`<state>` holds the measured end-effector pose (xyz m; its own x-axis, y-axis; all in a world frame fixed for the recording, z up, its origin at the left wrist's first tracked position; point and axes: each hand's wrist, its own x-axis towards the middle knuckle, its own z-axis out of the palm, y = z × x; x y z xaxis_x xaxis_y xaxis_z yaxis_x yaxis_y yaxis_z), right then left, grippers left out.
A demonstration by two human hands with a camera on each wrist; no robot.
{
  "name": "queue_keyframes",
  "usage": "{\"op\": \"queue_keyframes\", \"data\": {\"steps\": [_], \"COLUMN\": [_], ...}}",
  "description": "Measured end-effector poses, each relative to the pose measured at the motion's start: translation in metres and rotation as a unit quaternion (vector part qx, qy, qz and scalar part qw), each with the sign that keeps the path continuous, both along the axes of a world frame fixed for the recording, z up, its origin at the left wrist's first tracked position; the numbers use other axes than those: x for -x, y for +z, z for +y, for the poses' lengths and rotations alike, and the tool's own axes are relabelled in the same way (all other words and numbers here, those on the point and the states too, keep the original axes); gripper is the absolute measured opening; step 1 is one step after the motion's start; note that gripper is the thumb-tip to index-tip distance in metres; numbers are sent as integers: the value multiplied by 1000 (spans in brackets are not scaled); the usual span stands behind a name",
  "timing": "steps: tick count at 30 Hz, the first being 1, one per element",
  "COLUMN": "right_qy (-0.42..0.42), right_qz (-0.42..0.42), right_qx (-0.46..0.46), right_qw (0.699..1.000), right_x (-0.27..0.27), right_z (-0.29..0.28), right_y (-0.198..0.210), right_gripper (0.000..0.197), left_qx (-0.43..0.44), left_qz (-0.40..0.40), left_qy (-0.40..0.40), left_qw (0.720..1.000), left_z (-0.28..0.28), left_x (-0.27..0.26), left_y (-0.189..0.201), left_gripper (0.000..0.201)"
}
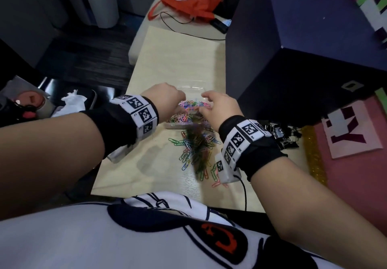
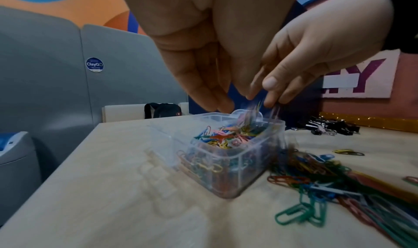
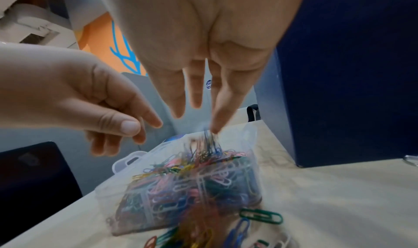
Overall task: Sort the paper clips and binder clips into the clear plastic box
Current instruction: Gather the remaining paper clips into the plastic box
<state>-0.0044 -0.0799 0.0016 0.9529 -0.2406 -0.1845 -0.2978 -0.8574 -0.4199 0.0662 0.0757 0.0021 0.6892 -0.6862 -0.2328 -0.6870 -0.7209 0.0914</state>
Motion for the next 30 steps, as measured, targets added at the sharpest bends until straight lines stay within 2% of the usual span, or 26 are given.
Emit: {"op": "queue_keyframes", "data": {"steps": [2, 5, 8, 11, 14, 16, 18, 23, 26, 30], "right_qy": [-18, -52, -53, -52, 17, 91, 142, 151, 123, 68], "right_qz": [18, 35, 171, 257, 194, 157, 153, 104, 108, 108], "right_qx": [12, 37, 92, 104, 58, 48, 81, 97, 93, 62], "right_qw": [1000, 997, 979, 959, 979, 982, 975, 978, 982, 990], "right_x": [2, 13, 29, 46, 61, 67, 70, 72, 68, 59], "right_z": [-5, -15, -23, -23, -13, -1, 9, 13, 7, -4], "right_y": [2, -3, -20, -38, -51, -55, -59, -63, -64, -59], "right_gripper": [40, 29, 32, 37, 57, 78, 85, 42, 30, 23], "left_qx": [7, -2, -40, -61, -79, -74, -68, -72, -88, -99], "left_qz": [3, 27, 47, 49, 45, 40, 57, 83, 75, 61], "left_qy": [3, -15, -53, -87, -109, -109, -91, -60, -58, -67], "left_qw": [1000, 1000, 997, 993, 990, 991, 992, 992, 992, 991], "left_z": [2, 4, 4, 3, 1, 0, -2, -5, -4, -5], "left_x": [4, 21, 39, 52, 57, 57, 55, 53, 52, 52], "left_y": [-3, -12, -29, -47, -59, -66, -68, -61, -63, -65], "left_gripper": [35, 30, 34, 53, 76, 80, 74, 33, 18, 12]}}
